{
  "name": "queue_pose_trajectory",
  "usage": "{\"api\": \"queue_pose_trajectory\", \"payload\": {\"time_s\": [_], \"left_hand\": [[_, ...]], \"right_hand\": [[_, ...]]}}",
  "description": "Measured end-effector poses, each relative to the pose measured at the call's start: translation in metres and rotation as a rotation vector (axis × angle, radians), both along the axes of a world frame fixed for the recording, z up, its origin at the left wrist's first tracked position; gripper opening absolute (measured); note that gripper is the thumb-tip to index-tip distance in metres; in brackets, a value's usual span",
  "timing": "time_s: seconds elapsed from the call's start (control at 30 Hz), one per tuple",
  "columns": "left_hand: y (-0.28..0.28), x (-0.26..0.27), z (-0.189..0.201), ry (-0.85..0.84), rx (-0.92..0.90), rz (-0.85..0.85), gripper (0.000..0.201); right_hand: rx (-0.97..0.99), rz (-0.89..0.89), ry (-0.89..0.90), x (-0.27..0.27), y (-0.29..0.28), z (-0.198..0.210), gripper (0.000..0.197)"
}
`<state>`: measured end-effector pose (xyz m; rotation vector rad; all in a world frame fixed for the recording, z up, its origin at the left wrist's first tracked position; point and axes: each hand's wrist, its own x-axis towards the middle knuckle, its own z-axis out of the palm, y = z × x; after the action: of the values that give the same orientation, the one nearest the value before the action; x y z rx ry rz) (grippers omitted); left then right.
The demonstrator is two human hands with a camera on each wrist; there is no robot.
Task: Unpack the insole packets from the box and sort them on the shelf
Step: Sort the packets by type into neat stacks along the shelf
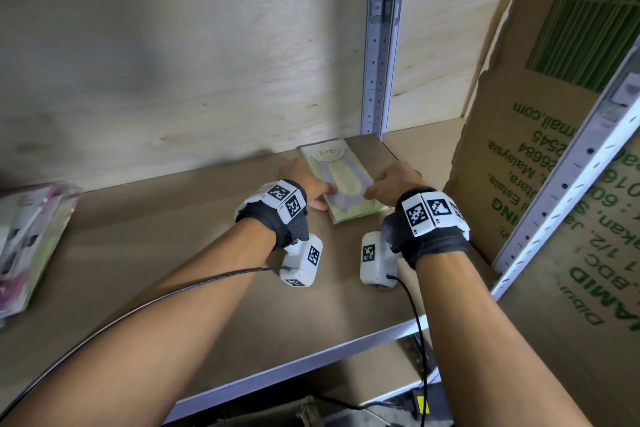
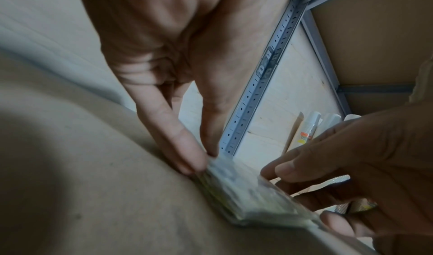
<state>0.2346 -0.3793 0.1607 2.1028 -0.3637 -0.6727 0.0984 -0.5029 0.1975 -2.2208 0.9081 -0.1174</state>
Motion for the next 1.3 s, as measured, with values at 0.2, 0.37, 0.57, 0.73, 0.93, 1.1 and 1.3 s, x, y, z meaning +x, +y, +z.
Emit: {"api": "queue_pose_trajectory", "payload": {"time_s": [0.2, 0.37, 0.57, 0.73, 0.93, 1.1, 1.3], "left_hand": [[0.001, -0.004, 0.005, -0.05, 0.029, 0.019, 0.051], [0.004, -0.008, 0.011, -0.066, 0.015, 0.025, 0.052], [0.052, -0.011, 0.03, 0.0, -0.045, 0.136, 0.077], [0.144, -0.01, 0.038, -0.151, -0.134, 0.239, 0.034], [0.258, -0.024, 0.042, -0.271, -0.266, 0.377, 0.024], [0.344, -0.041, 0.05, -0.374, -0.283, 0.437, 0.023], [0.43, -0.033, 0.074, -0.433, -0.299, 0.58, 0.018]], "right_hand": [[0.008, -0.01, 0.0, -0.001, 0.001, 0.001, 0.037], [-0.002, -0.013, 0.004, -0.002, 0.002, 0.001, 0.033], [-0.022, -0.011, -0.095, -0.002, 0.016, 0.014, 0.035], [0.143, 0.135, -0.257, 0.004, 0.06, 0.027, 0.019], [0.121, 0.437, -0.258, 0.01, 0.152, 0.025, 0.013], [0.272, 0.578, -0.249, 0.017, 0.22, 0.022, 0.014], [0.364, 0.692, -0.19, 0.056, 0.306, 0.014, 0.008]]}}
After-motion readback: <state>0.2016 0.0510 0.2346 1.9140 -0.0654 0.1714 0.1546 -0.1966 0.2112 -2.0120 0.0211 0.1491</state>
